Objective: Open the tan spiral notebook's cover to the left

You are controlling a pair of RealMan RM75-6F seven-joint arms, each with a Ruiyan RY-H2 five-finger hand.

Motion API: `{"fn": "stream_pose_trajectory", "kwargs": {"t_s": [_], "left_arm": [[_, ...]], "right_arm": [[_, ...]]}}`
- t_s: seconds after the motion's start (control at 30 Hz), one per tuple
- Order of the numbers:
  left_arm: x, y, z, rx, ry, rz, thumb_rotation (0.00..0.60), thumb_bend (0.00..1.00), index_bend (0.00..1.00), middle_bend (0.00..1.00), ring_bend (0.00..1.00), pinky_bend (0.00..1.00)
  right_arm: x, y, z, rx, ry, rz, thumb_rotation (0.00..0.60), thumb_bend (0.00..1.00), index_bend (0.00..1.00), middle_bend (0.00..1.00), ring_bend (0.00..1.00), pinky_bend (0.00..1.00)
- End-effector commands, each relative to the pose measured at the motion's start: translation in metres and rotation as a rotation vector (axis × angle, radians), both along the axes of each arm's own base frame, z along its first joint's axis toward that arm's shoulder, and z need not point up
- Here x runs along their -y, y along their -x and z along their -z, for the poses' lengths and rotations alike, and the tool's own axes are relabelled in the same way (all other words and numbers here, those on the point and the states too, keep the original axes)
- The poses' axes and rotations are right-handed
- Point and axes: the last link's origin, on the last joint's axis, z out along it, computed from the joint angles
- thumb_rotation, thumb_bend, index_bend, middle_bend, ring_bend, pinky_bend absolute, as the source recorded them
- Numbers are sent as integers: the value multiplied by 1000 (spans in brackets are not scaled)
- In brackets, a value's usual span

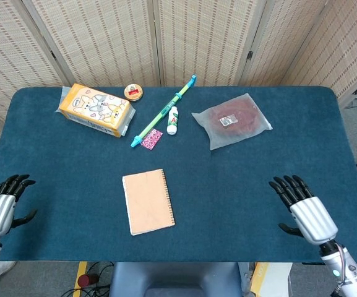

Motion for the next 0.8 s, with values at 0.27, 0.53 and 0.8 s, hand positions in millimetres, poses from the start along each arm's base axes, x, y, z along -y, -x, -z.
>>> {"fn": "stream_pose_trajectory", "kwargs": {"t_s": [0.27, 0.53, 0.8], "left_arm": [[-33, -1, 25, 12, 94, 89, 600, 258, 275, 191, 154, 242], [-59, -11, 69, 16, 239, 184, 600, 251, 239, 191, 153, 242], [-72, -31, 111, 19, 355, 287, 600, 173, 144, 148, 78, 241]], "right_arm": [[41, -61, 60, -107, -135, -285, 600, 92, 0, 90, 0, 61], [53, -95, 107, -202, -127, -485, 600, 70, 0, 43, 0, 61], [53, -119, 140, -186, -103, -584, 600, 0, 0, 0, 0, 11]]}}
